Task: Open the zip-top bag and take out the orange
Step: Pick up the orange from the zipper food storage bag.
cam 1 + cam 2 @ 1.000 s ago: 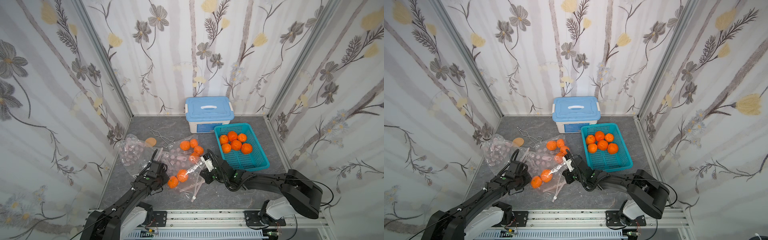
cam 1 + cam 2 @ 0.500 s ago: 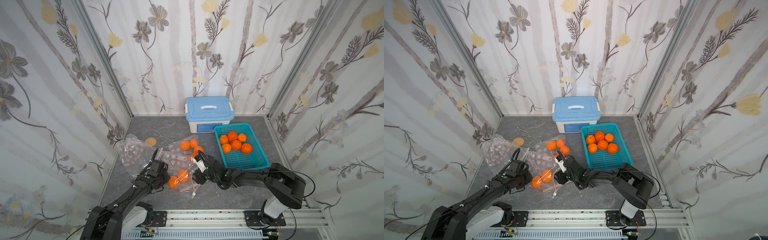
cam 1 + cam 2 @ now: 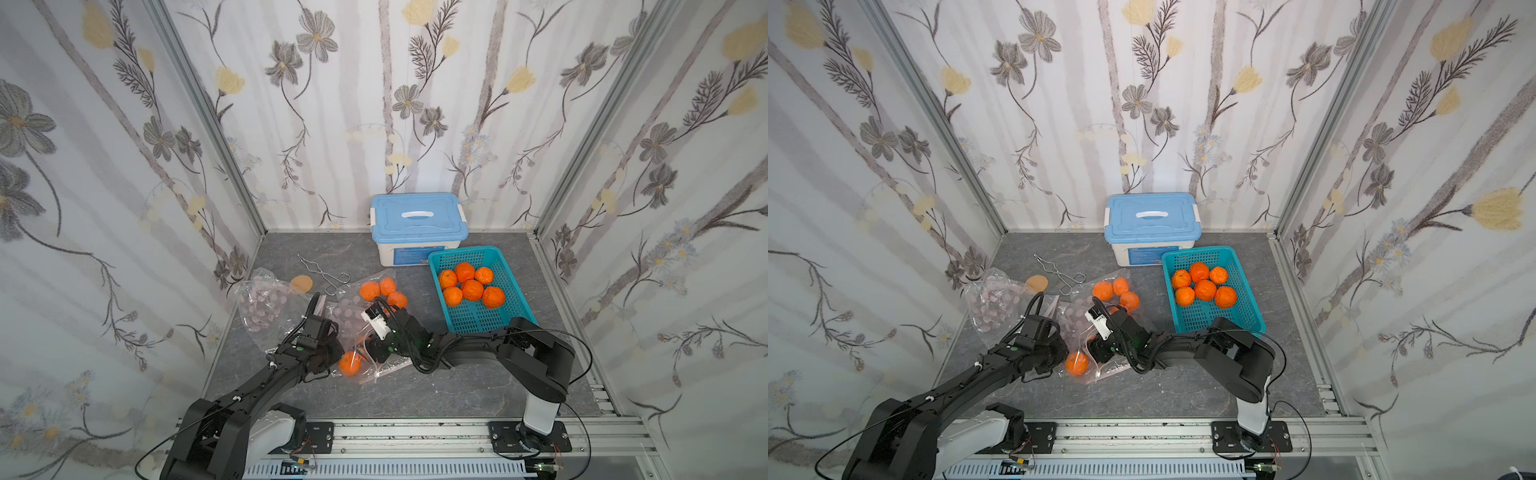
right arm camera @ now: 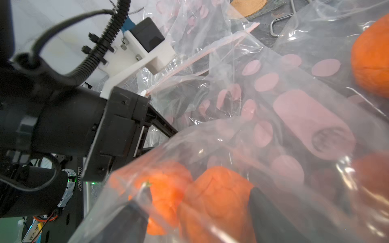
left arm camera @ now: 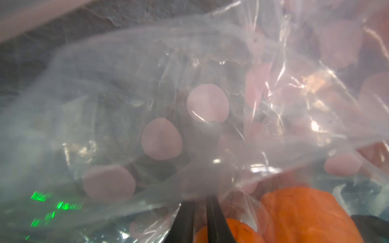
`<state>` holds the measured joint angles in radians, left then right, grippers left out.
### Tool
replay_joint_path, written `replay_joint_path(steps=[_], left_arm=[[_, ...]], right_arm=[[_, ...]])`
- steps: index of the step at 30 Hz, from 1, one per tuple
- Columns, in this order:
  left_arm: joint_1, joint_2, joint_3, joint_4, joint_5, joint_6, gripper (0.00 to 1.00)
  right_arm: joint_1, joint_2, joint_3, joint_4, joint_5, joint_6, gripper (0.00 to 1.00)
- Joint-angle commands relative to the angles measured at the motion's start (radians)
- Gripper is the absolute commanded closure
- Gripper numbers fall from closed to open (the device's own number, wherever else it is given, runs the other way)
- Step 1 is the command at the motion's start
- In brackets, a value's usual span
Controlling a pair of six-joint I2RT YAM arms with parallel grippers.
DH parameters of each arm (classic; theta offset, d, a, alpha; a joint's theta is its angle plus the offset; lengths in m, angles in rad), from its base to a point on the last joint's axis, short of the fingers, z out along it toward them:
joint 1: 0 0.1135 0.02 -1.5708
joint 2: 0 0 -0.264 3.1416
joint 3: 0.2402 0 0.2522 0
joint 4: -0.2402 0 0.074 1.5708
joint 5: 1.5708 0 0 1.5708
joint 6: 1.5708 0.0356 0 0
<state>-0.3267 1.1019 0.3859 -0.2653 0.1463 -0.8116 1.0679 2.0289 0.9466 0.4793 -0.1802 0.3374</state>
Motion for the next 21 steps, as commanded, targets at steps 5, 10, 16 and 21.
replay_joint_path(steps=[5, 10, 16, 21], left_arm=[[0.000, 0.008, 0.004, 0.028, 0.003, 0.020, 0.84], [0.000, 0.013, 0.003, 0.033, 0.001, 0.022, 0.84], [0.000, 0.013, 0.004, 0.033, -0.002, 0.023, 0.84], [0.000, 0.012, 0.004, 0.029, -0.007, 0.025, 0.85]], right_arm=[[0.023, 0.055, 0.021, -0.033, 0.057, 0.017, 0.25], [0.026, 0.062, 0.010, -0.071, 0.114, 0.023, 0.24], [0.027, 0.041, -0.020, -0.077, 0.089, 0.011, 0.30], [0.027, -0.002, -0.051, -0.050, 0.050, 0.008, 0.42]])
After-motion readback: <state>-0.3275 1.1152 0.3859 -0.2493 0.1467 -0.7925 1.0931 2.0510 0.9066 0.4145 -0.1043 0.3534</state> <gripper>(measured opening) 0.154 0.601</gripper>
